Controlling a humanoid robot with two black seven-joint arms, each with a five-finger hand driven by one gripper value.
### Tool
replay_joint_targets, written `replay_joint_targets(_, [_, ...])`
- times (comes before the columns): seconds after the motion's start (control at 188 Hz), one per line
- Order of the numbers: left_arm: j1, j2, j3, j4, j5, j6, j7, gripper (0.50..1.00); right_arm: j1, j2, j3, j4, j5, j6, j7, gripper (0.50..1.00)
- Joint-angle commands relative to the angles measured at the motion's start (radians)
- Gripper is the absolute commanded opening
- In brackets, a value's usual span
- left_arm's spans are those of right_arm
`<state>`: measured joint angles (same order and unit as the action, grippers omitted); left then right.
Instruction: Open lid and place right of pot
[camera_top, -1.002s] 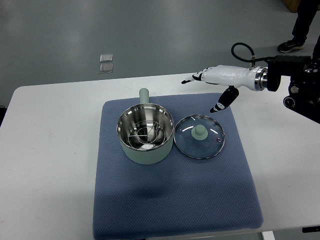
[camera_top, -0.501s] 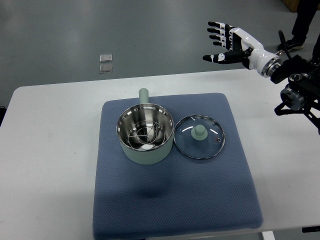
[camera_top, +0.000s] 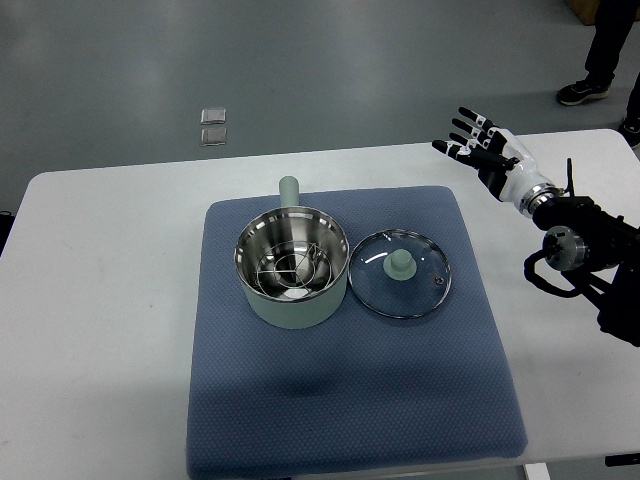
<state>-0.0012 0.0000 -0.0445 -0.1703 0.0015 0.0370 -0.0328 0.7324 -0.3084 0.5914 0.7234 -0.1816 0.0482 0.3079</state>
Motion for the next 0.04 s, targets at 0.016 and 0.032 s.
replay_joint_targets(0.016, [0.001,0.000,0.000,0.000,0.000,0.000,0.001,1.000,-0.019,0.005,0.002,-0.001,-0.007,0.006,0.000,0.932])
replay_joint_targets(0.032, [0.000,0.000,0.000,0.000,0.000,0.000,0.001,1.000,-0.019,0.003,0.005,-0.001,-0.009,0.004,0.002,0.932])
